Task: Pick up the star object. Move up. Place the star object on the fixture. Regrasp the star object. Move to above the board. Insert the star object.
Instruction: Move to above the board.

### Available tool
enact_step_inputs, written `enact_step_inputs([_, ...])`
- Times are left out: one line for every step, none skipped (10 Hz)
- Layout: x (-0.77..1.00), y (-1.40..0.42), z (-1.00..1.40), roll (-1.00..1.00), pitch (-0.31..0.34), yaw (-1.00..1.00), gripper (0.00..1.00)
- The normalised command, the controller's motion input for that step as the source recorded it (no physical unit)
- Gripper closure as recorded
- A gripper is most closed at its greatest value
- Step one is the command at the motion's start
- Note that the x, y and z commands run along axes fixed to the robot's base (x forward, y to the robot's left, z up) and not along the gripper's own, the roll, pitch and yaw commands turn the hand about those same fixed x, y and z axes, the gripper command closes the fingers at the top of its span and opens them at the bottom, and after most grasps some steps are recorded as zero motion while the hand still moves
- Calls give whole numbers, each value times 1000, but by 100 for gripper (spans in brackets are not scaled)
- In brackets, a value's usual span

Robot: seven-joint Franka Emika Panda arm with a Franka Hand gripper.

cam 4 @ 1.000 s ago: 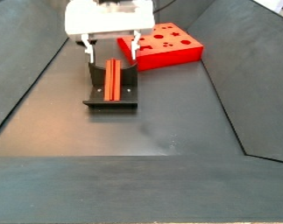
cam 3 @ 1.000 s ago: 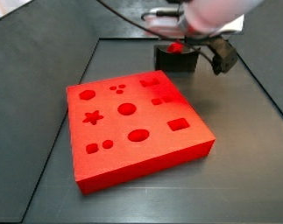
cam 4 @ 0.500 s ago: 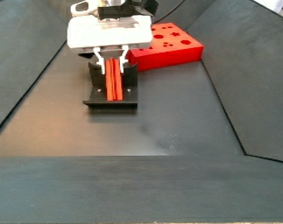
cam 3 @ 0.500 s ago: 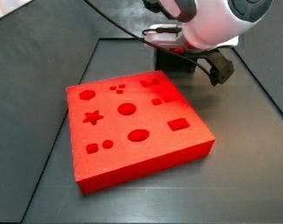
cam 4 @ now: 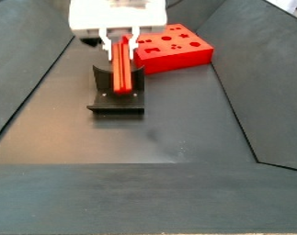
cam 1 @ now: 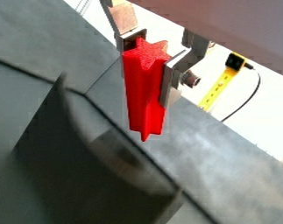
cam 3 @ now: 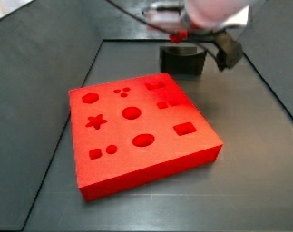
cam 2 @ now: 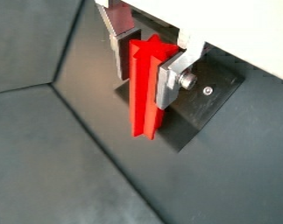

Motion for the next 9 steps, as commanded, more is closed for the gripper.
enact_step_inputs([-201,137,1000,8,-116,-201,100])
enact_step_inputs([-195,135,1000,-13,-72,-214,100])
enact_step_inputs([-193,134,1000,-20,-50,-214,100])
enact_step_inputs([-187,131,1000,-27,-5,-192,100])
enact_step_inputs([-185,130,1000,-28,14,-178,100])
enact_step_inputs([-177,124,1000,-33,49,-145,100])
enact_step_inputs([-171,119,1000,-34,79,-118,100])
enact_step_inputs([-160,108,1000,-35,105,-88,100])
enact_step_inputs([-107,64,751,-34,140,-50,100])
